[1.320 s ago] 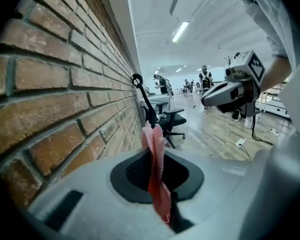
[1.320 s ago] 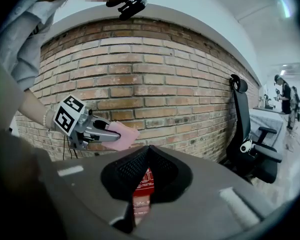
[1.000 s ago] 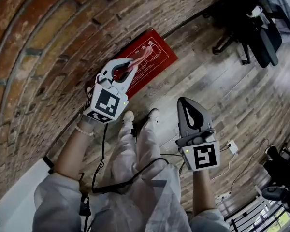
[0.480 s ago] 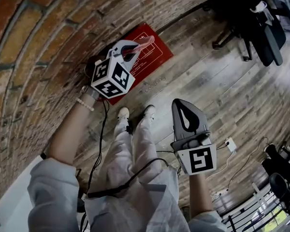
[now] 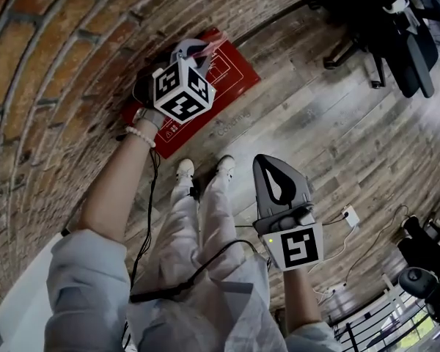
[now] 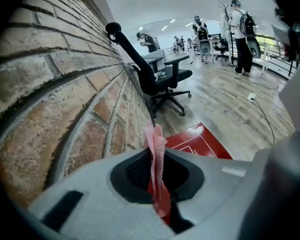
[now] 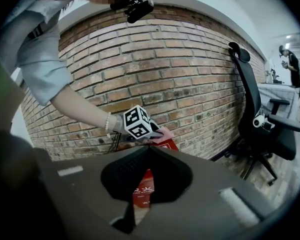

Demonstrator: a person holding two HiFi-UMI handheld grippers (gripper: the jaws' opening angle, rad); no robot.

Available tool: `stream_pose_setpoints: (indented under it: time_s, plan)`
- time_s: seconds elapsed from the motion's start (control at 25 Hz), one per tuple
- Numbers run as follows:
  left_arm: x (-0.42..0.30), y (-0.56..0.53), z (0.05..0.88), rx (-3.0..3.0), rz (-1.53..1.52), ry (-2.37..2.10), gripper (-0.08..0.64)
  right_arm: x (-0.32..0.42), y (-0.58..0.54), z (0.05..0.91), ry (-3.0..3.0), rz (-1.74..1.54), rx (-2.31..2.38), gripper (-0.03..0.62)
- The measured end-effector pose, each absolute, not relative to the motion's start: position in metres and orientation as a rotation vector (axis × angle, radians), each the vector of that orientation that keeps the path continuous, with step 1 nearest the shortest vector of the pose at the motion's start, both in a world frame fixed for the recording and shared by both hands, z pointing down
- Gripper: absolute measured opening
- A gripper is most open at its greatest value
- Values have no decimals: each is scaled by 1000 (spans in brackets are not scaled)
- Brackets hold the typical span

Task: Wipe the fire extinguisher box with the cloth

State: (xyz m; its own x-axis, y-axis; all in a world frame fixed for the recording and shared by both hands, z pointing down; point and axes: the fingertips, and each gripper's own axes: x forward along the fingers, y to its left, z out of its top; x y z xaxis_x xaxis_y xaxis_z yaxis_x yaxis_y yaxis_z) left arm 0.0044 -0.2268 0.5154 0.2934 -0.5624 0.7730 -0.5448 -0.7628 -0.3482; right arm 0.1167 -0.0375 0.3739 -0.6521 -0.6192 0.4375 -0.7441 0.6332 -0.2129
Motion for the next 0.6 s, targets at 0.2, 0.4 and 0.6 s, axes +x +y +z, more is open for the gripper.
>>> stream_pose_setpoints:
  time_s: [0.2, 0.4, 0.6]
  plan:
    - [0, -240, 533, -2477, -1605, 1180, 9, 120, -31, 382, -2520, 583, 1091, 8]
    - [-1, -247, 549, -2461, -1682, 1219, 9, 125, -28, 390, -2503, 623, 1105, 8]
    - [4, -250, 566, -2452, -1740, 1150, 9, 129, -25, 396, -2486, 657, 1119, 8]
